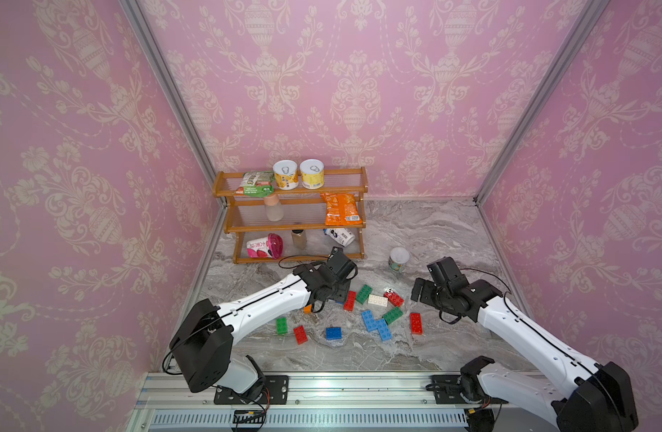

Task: Assemble a rectangle with lego
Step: Assemble the lego brick with the lego brick.

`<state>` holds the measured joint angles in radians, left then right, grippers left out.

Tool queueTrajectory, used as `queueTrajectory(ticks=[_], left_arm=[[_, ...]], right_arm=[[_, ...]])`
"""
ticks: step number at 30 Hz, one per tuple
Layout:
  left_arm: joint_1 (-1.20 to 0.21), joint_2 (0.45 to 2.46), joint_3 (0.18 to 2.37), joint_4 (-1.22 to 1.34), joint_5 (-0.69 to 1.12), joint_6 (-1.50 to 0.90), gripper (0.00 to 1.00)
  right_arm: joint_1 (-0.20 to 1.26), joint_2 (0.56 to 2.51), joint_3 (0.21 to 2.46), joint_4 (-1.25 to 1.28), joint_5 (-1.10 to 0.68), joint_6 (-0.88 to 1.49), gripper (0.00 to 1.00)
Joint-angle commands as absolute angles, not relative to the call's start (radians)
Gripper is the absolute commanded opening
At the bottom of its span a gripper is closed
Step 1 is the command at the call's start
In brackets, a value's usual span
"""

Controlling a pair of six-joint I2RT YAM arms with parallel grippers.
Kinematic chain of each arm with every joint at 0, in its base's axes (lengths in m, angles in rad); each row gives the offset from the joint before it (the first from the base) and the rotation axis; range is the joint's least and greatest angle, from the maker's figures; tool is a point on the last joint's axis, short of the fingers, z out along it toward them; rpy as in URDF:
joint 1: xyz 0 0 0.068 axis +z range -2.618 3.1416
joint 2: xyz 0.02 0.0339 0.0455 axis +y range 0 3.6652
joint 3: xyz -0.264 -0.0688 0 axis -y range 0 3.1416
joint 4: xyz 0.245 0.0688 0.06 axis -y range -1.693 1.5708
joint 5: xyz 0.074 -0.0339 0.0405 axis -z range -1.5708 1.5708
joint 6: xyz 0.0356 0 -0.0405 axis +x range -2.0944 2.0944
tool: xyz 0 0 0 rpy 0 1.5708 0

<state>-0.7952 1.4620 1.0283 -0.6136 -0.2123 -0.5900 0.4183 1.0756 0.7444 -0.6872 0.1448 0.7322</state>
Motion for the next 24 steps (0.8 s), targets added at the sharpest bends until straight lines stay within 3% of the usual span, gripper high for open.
queueTrajectory(ticks=[1,24], left_arm=[[-0.762,1.441,0.974,-0.614,-0.292,-0.769,0.0],[-0.623,1.435,0.849,-0.513,-0.172,-0.783,0.0]], right_arm=[[0.41,1.1,0.774,-0.671,0.127,0.701,1.0],[0.41,1.169,0.799,-0.636,0.109,0.692,1.0]])
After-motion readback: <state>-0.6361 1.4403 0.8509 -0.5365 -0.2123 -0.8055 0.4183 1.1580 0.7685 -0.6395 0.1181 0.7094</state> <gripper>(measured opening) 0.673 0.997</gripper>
